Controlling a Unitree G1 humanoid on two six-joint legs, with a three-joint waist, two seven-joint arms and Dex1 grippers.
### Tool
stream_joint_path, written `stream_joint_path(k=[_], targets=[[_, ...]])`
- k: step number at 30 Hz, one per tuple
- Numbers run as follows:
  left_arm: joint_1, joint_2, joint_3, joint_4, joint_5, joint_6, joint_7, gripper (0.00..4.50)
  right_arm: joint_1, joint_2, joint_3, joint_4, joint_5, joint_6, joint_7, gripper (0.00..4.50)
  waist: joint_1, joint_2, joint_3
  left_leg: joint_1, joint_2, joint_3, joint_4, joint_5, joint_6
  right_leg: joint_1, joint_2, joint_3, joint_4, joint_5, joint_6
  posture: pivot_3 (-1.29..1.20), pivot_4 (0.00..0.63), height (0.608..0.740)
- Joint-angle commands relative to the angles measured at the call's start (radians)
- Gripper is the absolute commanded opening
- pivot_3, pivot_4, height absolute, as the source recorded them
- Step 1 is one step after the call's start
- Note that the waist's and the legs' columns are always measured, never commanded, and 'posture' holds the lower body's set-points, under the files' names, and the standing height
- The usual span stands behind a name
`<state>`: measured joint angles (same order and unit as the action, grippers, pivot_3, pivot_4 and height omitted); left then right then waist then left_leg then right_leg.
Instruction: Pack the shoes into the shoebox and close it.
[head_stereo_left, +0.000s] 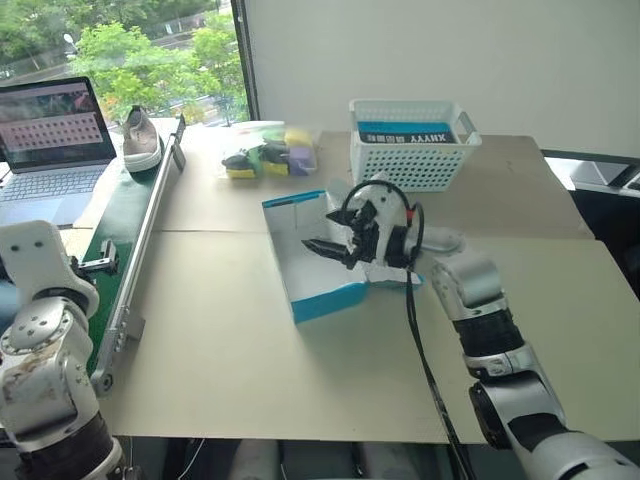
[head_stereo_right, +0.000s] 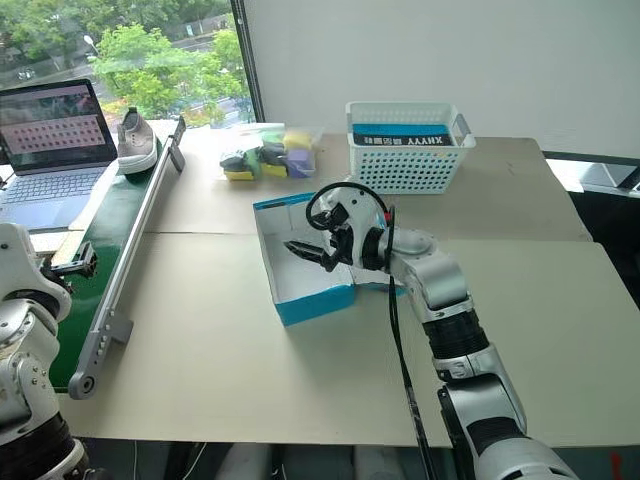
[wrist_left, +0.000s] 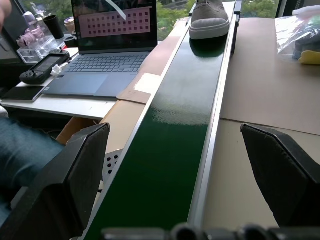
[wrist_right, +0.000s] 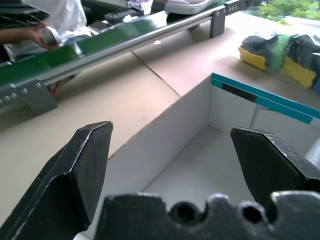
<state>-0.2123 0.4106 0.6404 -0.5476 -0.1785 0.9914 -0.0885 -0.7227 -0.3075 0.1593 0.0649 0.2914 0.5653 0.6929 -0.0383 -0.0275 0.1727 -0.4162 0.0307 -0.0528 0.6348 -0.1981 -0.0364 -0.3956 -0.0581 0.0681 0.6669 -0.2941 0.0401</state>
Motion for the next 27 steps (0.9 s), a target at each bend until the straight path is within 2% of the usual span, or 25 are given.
stream_joint_path(k=[1, 4, 8, 12, 21, 27], targets=[[-0.018, 0.054, 0.019, 0.077, -0.028, -0.088, -0.052, 4.50, 0.010, -0.005, -0.034, -0.026, -0.020, -0.052, -0.029, 4.43, -0.001, 0.000, 0.000, 0.000, 0.000, 0.000, 0.000, 0.000, 0.000, 0.000, 0.000, 0.000, 0.000, 0.000, 0.000, 0.00, 0.150, 0.740], [-0.028, 0.103, -0.007, 0.187, 0.003, -0.127, -0.048, 4.50, 0.021, -0.008, -0.036, -0.047, -0.022, -0.046, -0.034, 4.43, -0.003, 0.000, 0.000, 0.001, 0.000, 0.000, 0.000, 0.000, 0.000, 0.000, 0.000, 0.000, 0.000, 0.000, 0.000, 0.00, 0.150, 0.740], [-0.133, 0.151, -0.039, 0.417, -0.001, -0.220, -0.055, 4.50, 0.040, -0.015, -0.030, -0.095, -0.031, -0.021, -0.043, 4.43, -0.004, 0.000, 0.000, 0.001, 0.000, 0.000, 0.000, 0.000, 0.000, -0.001, 0.001, 0.000, 0.001, 0.000, 0.000, 0.00, 0.150, 0.740], [-0.255, 0.173, -0.080, 0.598, -0.006, -0.280, -0.062, 4.50, 0.060, -0.025, -0.039, -0.150, -0.016, 0.013, -0.048, 4.43, -0.002, -0.001, 0.000, 0.001, 0.000, 0.000, 0.000, 0.000, 0.000, 0.000, 0.001, 0.000, 0.001, 0.000, 0.000, 0.00, 0.150, 0.740], [-0.614, 0.276, -0.171, 1.209, 0.017, -0.487, -0.087, 4.50, 0.091, -0.013, -0.057, -0.239, -0.015, 0.063, -0.111, 4.43, -0.006, -0.003, -0.001, -0.001, 0.000, 0.000, 0.000, 0.000, 0.000, -0.005, 0.000, -0.001, 0.004, 0.000, 0.000, 0.00, 0.150, 0.740], [-0.707, 0.326, -0.212, 1.460, 0.046, -0.611, -0.059, 4.50, 0.113, -0.012, -0.070, -0.259, -0.008, 0.081, -0.127, 4.43, -0.010, -0.003, -0.001, -0.006, 0.000, 0.001, 0.000, 0.000, 0.000, -0.011, 0.000, -0.001, 0.013, 0.000, 0.000, 0.00, 0.150, 0.740]])
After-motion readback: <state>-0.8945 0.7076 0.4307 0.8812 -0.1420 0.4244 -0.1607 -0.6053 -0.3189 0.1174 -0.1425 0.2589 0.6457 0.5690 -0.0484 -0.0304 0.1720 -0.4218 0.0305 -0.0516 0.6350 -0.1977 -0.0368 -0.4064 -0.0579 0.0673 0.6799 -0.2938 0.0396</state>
